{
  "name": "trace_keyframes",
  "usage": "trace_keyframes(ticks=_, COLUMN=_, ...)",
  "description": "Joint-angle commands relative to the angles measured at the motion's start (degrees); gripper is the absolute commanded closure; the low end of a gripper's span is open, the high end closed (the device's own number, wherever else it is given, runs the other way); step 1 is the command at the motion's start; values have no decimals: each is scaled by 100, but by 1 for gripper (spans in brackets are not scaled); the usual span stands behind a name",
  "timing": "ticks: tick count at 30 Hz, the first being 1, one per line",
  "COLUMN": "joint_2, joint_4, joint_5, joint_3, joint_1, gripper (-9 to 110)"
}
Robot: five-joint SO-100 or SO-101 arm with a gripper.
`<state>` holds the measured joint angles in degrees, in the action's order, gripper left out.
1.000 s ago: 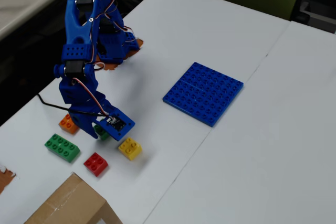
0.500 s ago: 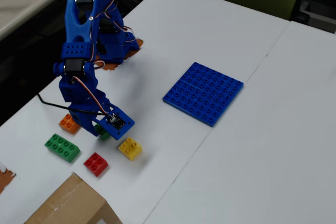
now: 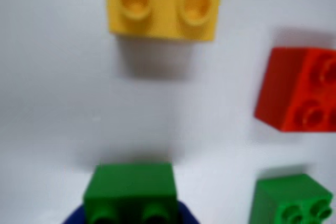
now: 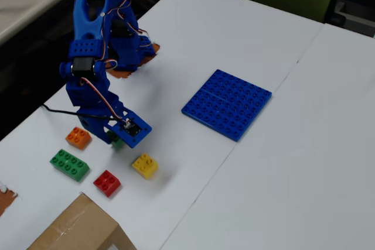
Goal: Pick up the 2x2 green block and go up the 8x8 blue block.
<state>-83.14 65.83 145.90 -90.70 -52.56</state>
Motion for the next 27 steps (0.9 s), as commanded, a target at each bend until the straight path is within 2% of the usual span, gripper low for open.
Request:
trace_keyframes(ticks=1, joint_2=-853, joint_4=501, joint_5=-185, joint_3=229, joint_1=325, gripper=92)
trace_keyframes(ticks=4, joint_2=-1310, joint_4=1055, joint_5=-404, joint_3=510, joint_1=668, gripper=92)
trace_keyframes(ticks=9, joint_2=-1002, joint_4=2769, joint_5=-1151, joint_3=2347, joint_1=1274, gripper=92)
trace_keyframes(ticks=12, joint_2=-914, joint_4=3340, joint_5=-1529, joint_3=2971, joint_1=1661, gripper=92)
trace_keyframes(ticks=27, joint_2=-1503, joint_4=3428, joint_5=-3981, joint_3=3015, joint_1=4104, gripper=92)
